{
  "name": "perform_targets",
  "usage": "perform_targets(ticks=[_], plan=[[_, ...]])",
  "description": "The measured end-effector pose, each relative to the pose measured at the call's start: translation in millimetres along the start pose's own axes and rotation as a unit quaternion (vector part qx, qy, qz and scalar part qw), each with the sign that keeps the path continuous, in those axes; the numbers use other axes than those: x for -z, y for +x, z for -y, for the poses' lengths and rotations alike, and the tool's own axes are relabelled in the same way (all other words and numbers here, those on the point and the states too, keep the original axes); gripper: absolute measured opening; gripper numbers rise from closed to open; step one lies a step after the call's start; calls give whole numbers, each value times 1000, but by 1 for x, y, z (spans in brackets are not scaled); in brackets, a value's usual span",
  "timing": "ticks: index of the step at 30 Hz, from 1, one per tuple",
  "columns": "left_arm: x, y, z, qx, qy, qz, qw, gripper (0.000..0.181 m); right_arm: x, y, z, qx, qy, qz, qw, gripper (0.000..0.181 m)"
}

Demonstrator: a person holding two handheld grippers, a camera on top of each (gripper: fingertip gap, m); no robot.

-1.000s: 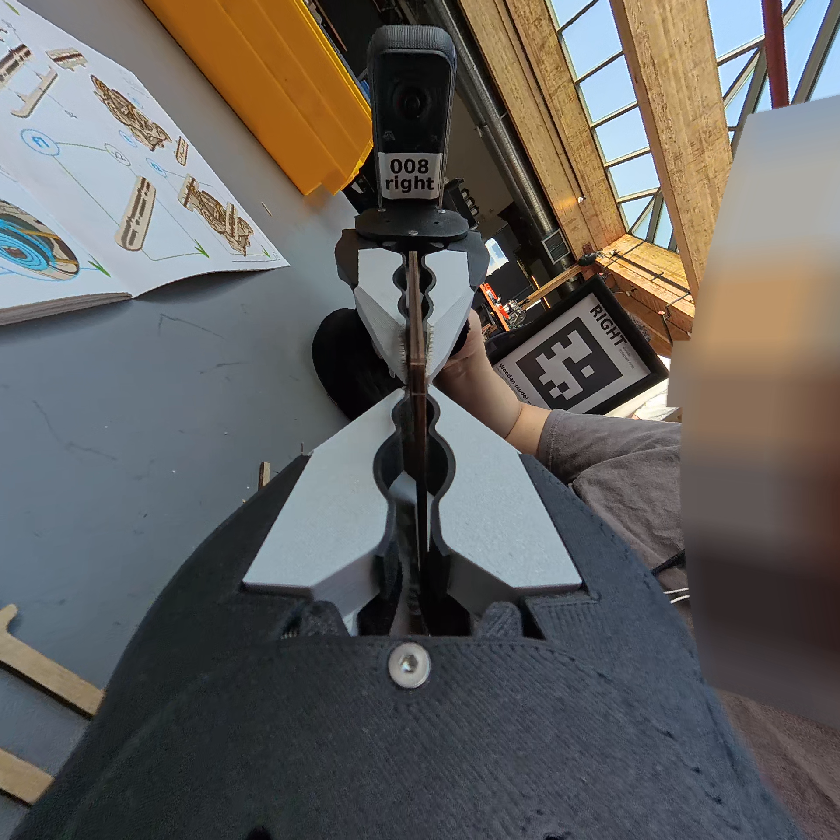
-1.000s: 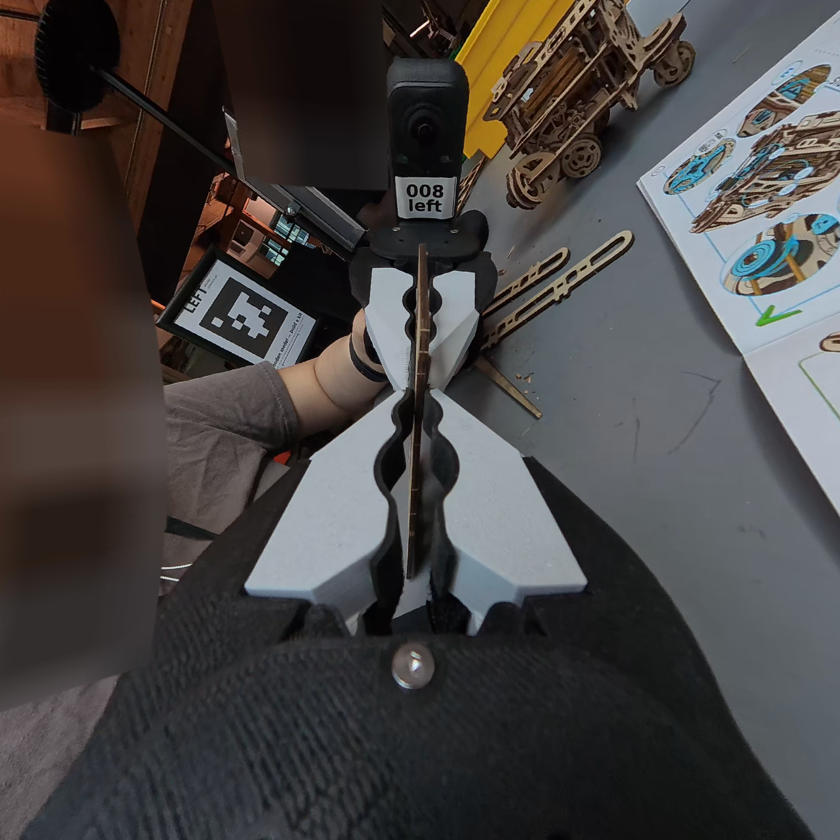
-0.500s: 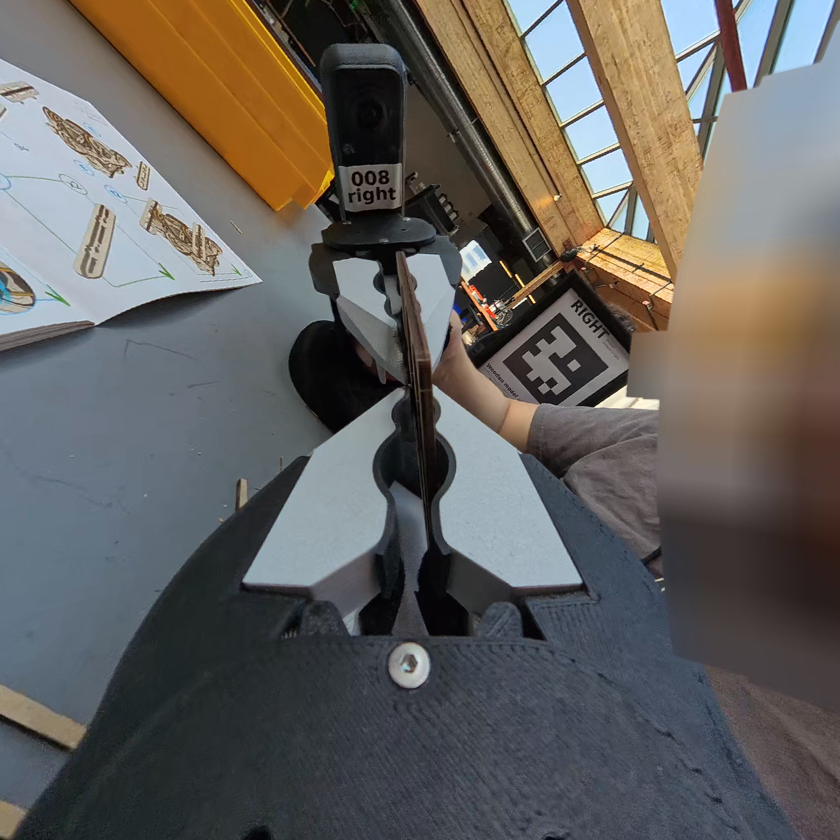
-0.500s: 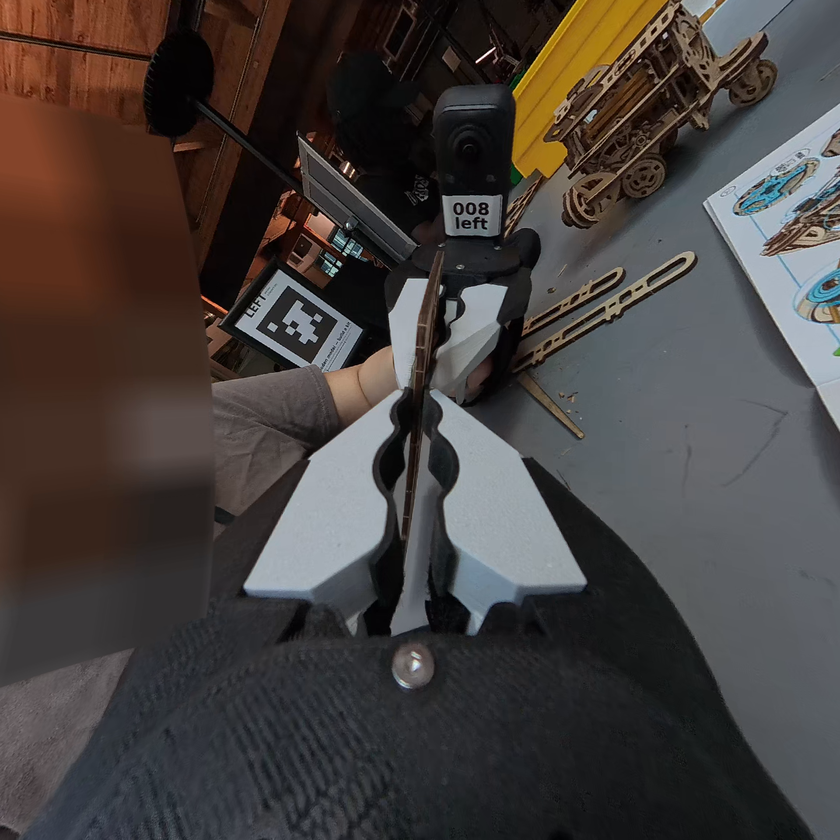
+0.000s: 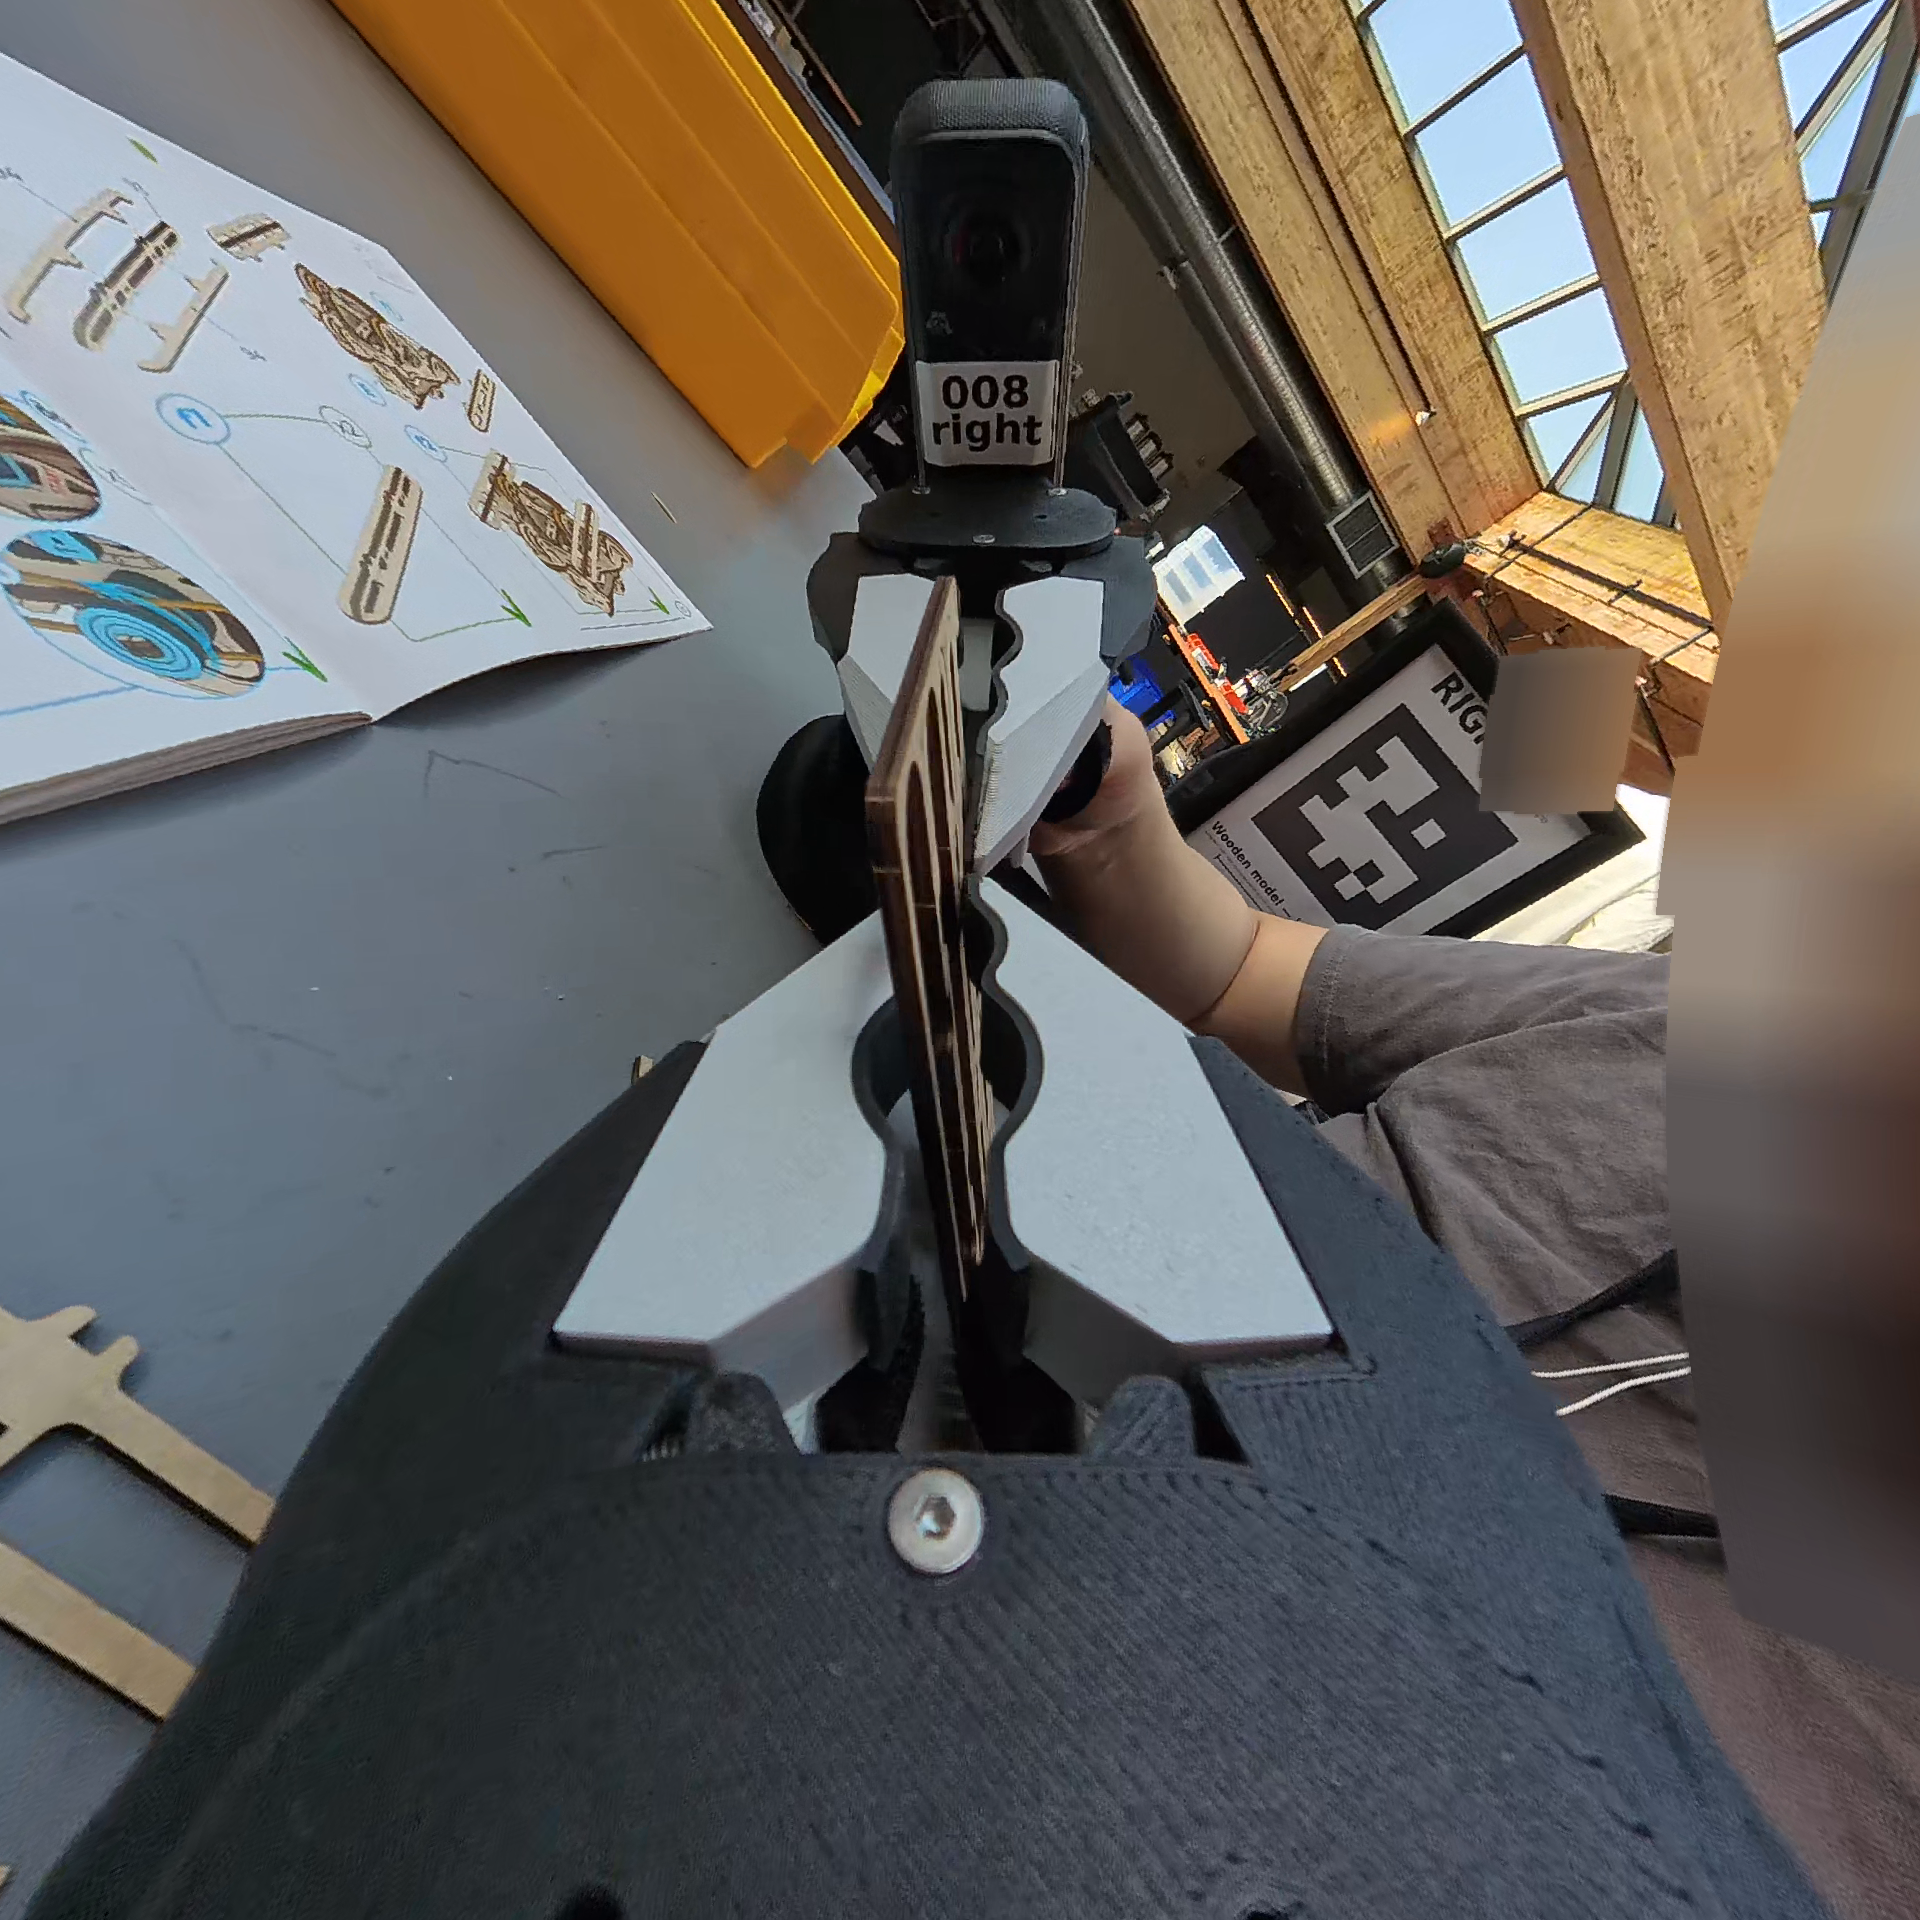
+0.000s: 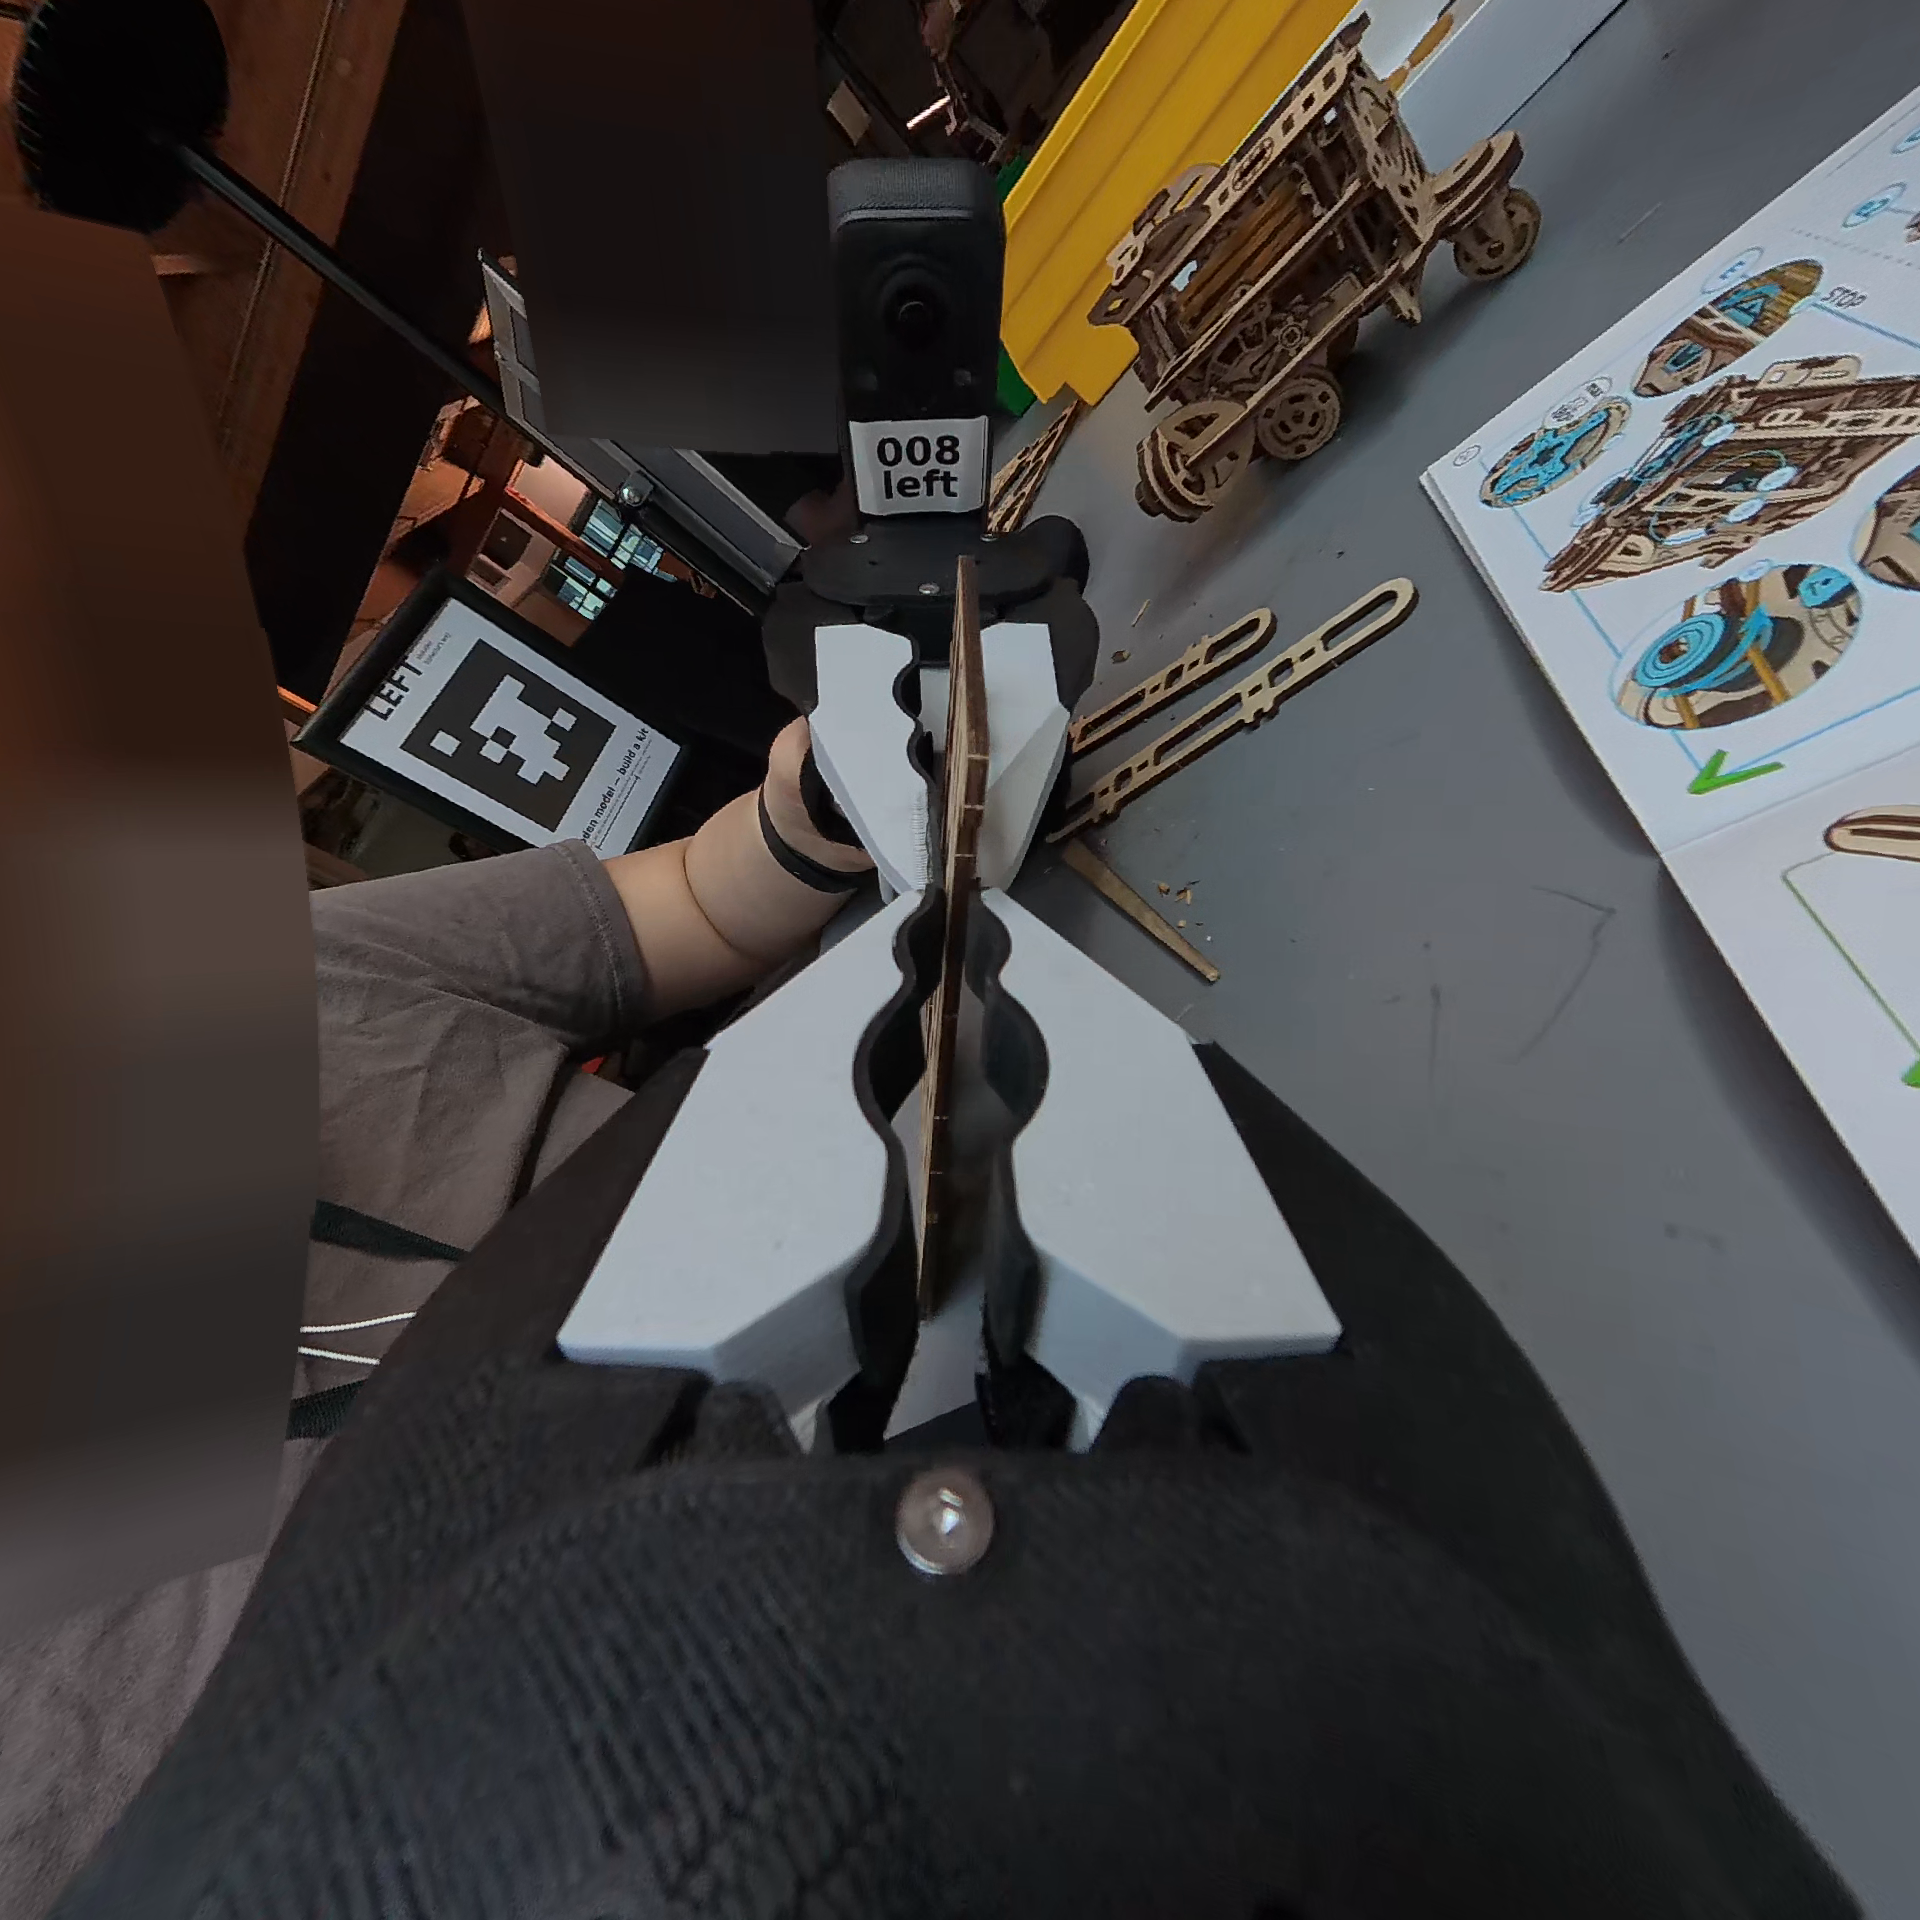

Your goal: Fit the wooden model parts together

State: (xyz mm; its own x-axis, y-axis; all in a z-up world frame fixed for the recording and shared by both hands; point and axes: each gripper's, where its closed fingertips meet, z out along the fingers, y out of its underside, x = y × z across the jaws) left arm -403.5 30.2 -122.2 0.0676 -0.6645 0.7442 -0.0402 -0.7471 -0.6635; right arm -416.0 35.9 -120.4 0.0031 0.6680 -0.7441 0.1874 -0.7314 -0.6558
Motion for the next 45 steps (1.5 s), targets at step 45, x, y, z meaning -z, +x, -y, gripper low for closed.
perform_targets(ticks=[45], plan=[[1,14,3,-2,30,-74,997,0,1,-13,1,8,14,51,999,0]])
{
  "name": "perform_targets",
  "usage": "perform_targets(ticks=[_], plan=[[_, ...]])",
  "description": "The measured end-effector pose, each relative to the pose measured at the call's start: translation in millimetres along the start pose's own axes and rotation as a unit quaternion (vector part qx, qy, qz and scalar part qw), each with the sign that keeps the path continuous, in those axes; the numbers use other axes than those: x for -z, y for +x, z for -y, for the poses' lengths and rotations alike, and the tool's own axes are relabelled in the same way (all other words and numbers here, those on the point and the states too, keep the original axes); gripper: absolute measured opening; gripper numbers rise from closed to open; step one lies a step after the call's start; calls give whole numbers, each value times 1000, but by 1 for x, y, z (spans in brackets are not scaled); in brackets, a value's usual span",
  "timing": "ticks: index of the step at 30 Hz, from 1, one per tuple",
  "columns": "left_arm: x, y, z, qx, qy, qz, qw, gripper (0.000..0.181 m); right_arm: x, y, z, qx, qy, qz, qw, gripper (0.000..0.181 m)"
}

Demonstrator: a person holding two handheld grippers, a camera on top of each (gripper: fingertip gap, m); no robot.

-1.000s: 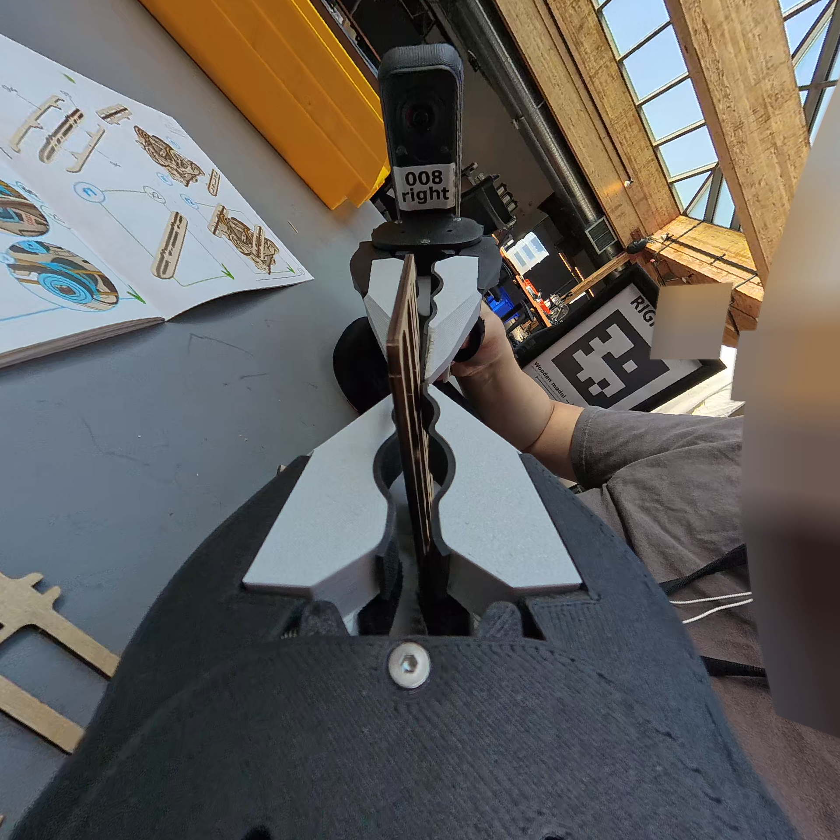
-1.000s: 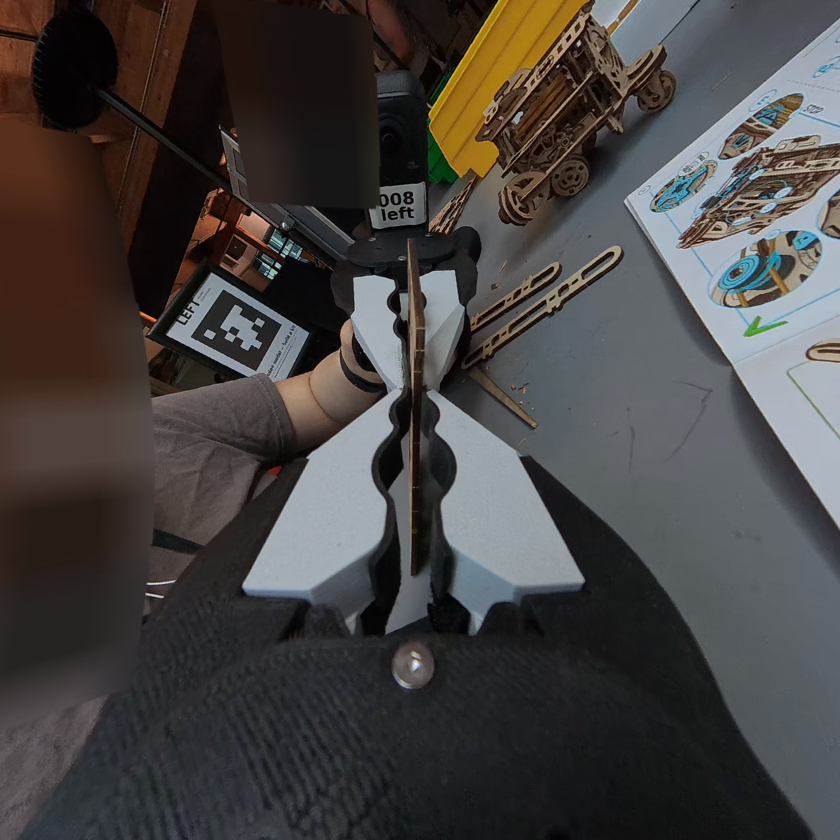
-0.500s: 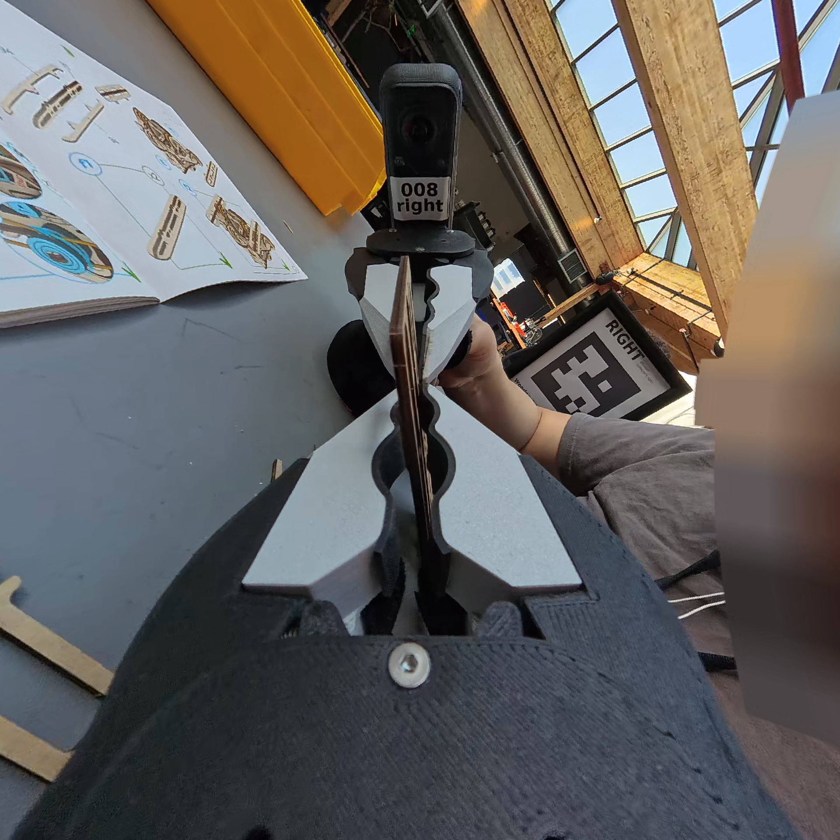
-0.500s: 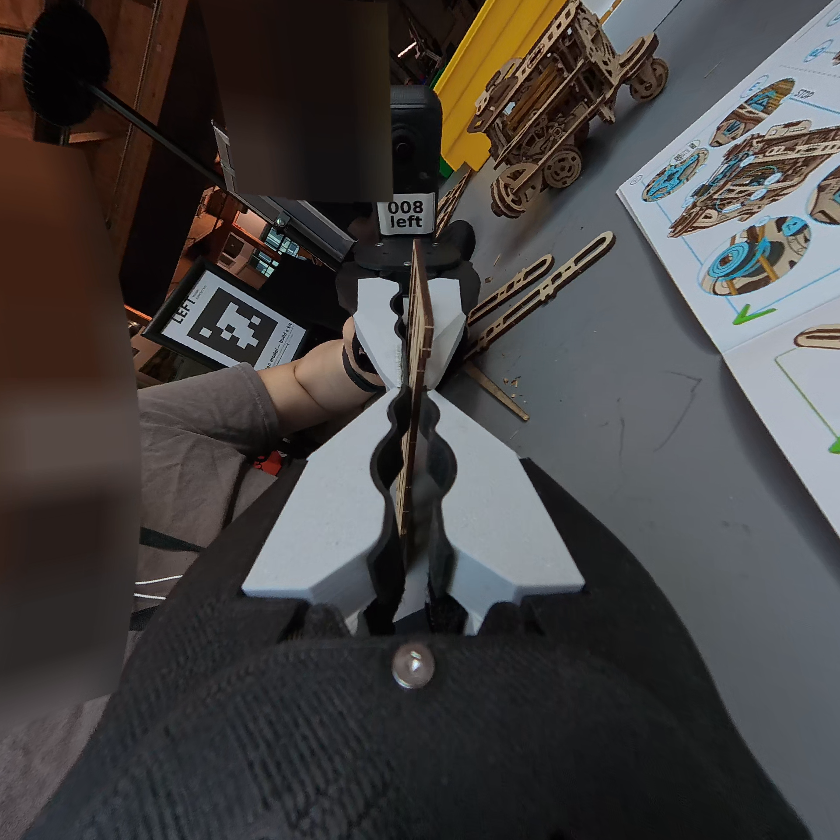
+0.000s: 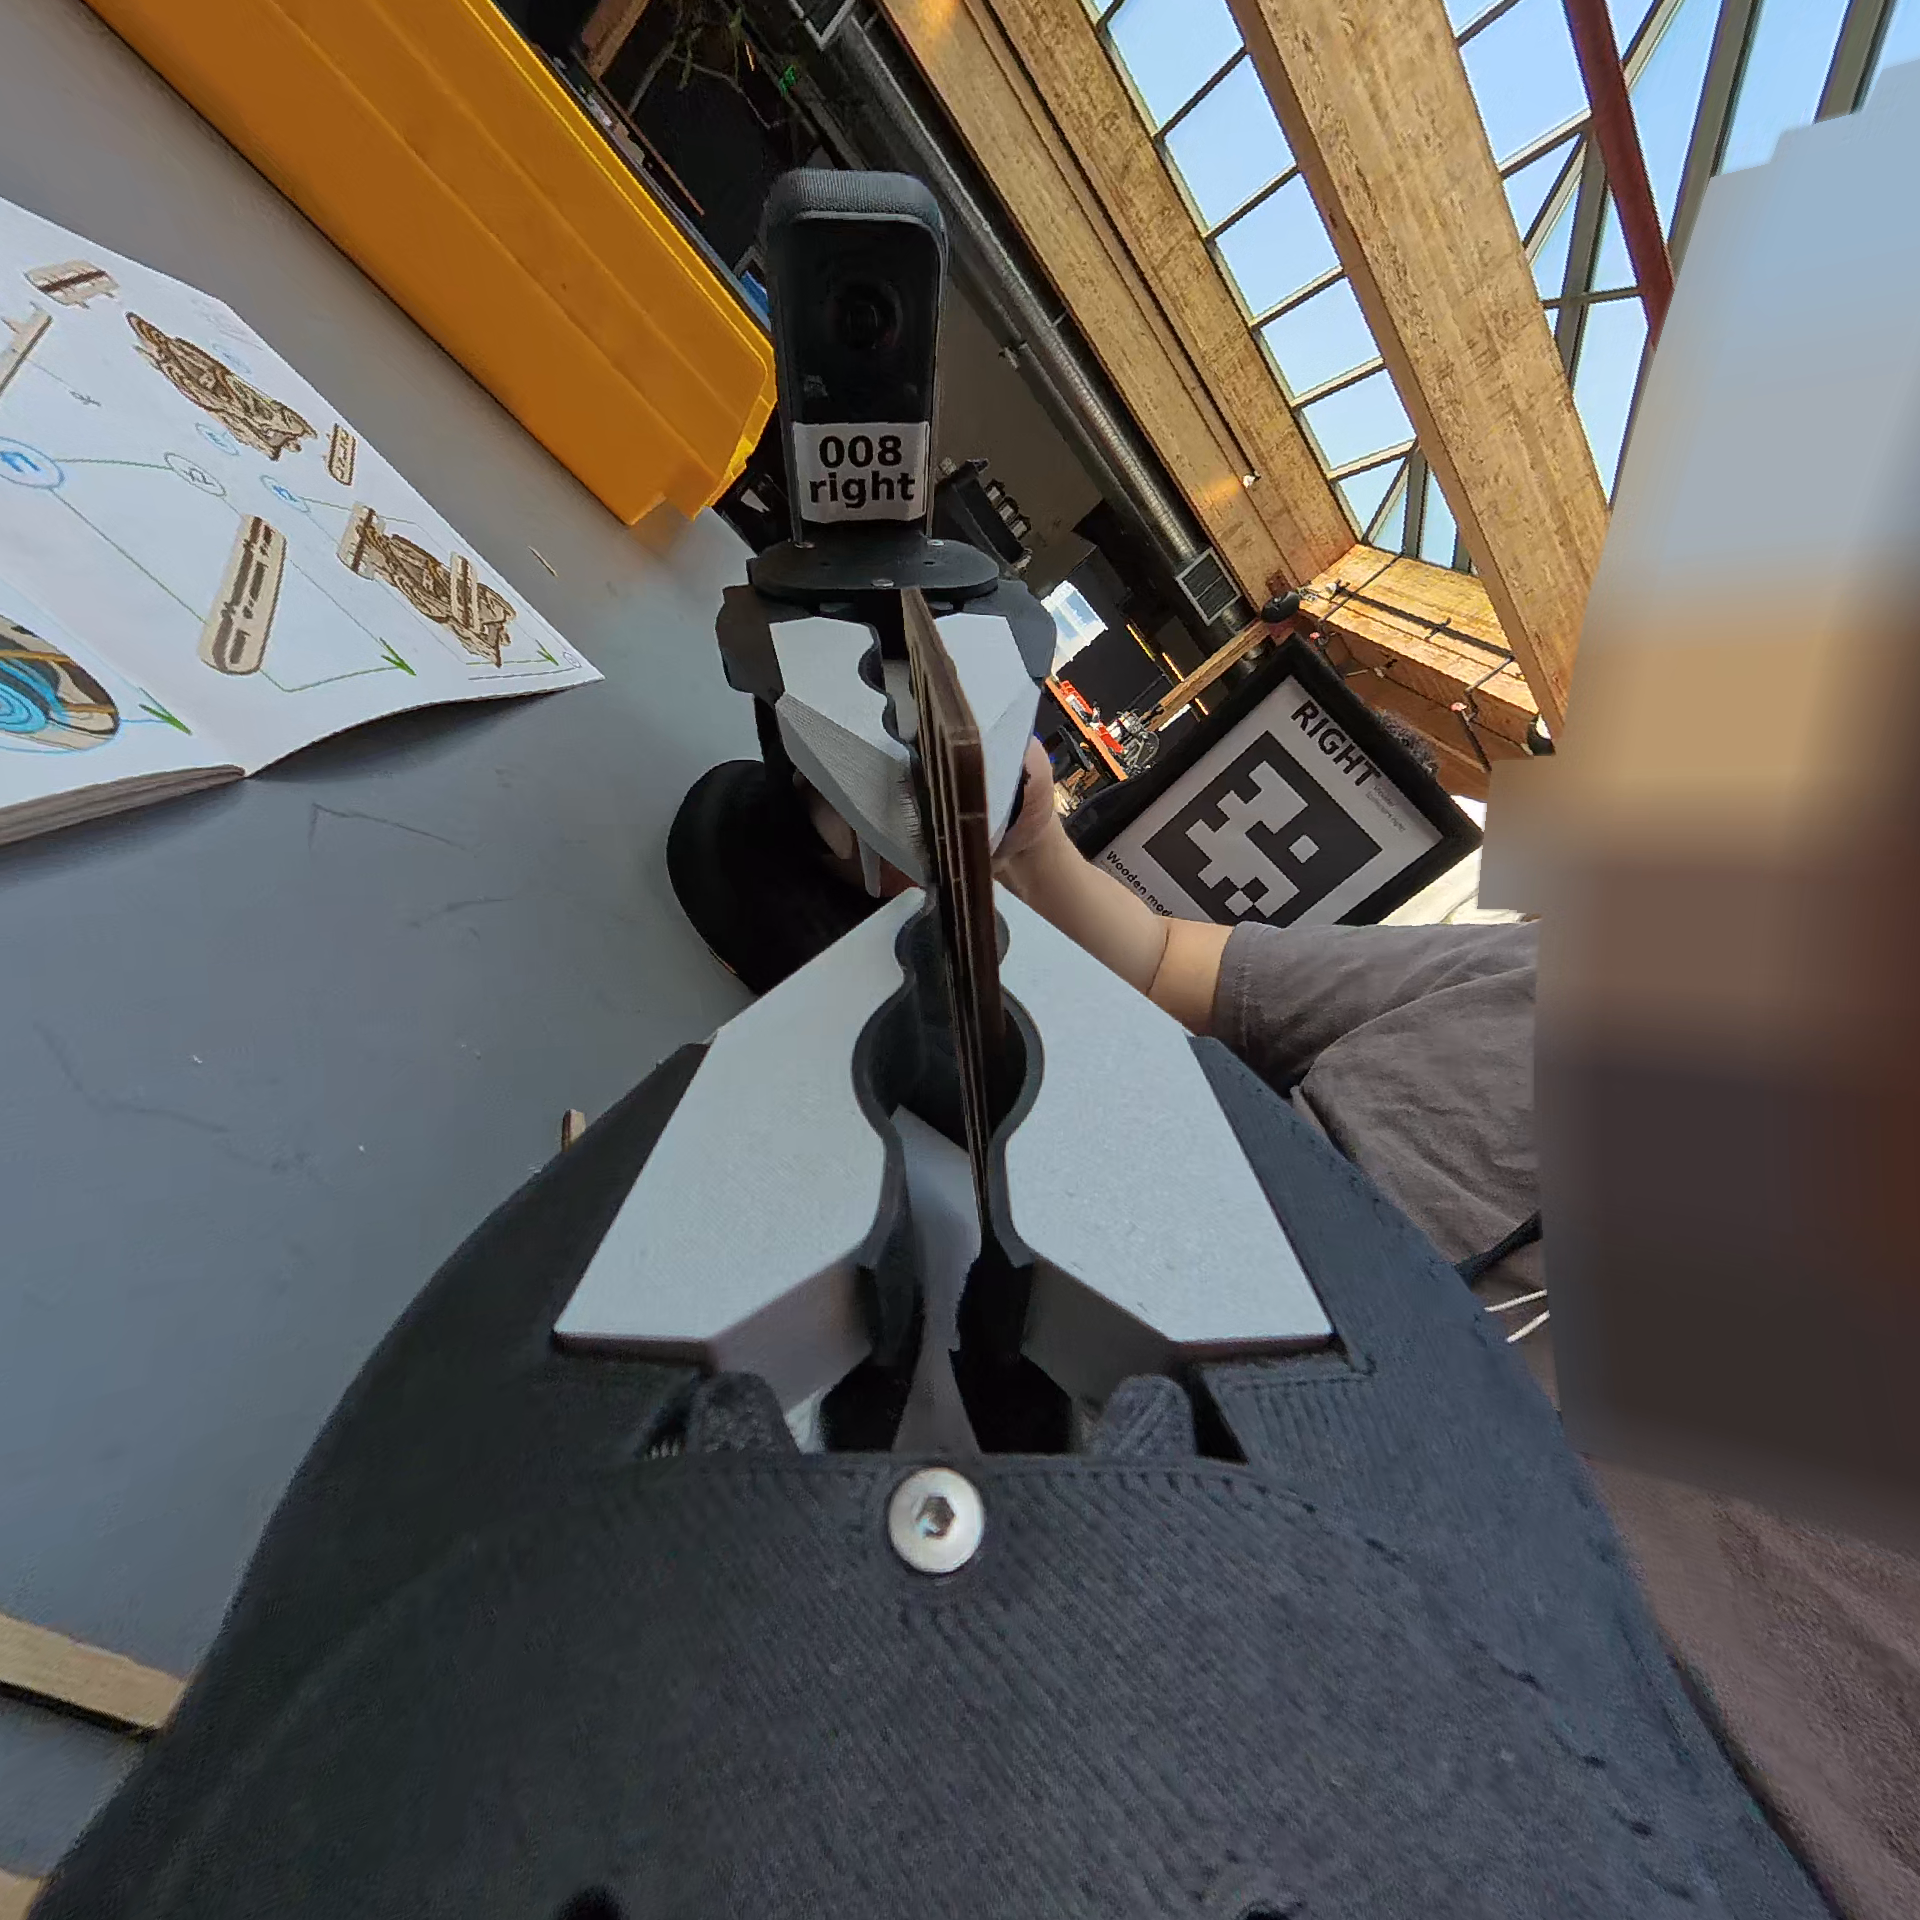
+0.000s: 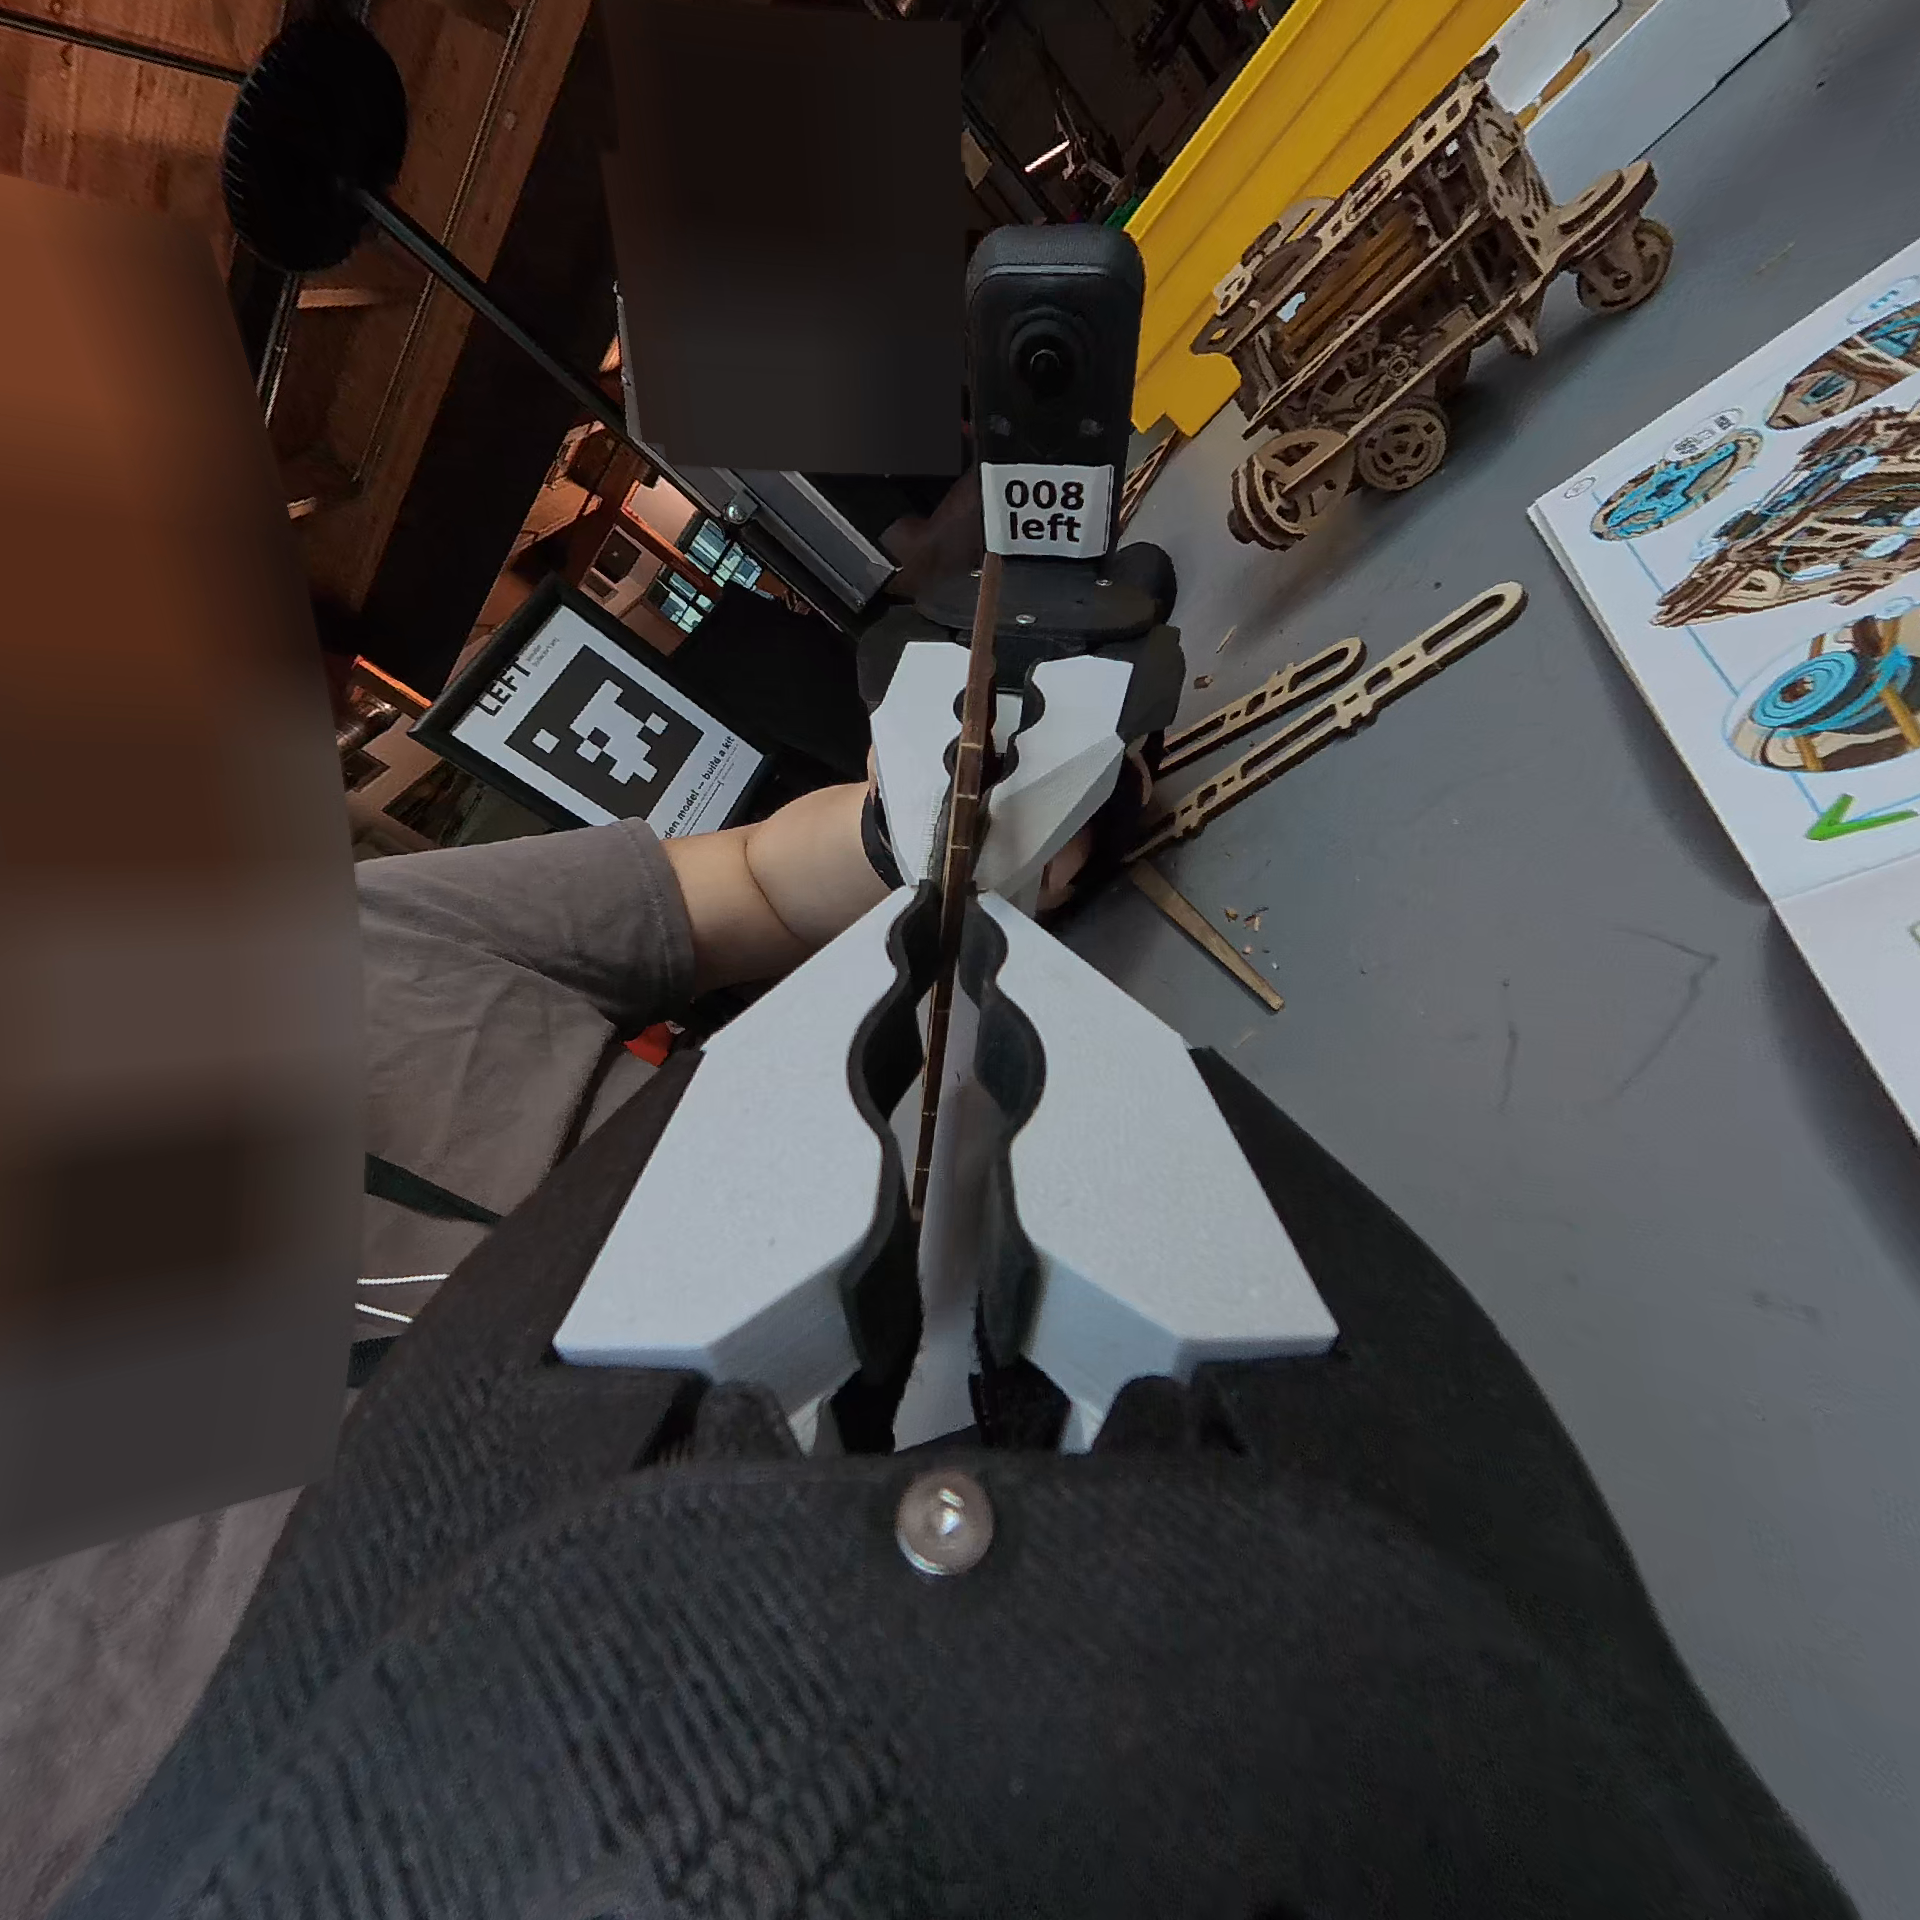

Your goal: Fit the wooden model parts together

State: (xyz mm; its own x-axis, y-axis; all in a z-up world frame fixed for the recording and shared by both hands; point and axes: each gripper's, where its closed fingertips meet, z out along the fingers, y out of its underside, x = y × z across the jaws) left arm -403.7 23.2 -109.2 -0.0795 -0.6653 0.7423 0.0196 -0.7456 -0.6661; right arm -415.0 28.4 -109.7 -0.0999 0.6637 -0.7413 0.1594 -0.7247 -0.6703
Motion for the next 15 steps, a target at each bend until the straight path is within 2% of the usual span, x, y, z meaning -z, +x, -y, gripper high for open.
perform_targets(ticks=[5,10,15], plan=[[1,-8,-1,-48,-20,55,997,0,0,8,0,7,-4,-34,999,0],[4,-10,-1,-19,-28,45,998,0,2,9,2,-2,3,-34,999,0],[5,-15,-2,-38,-37,76,996,1,2,13,1,0,0,-49,999,0]])
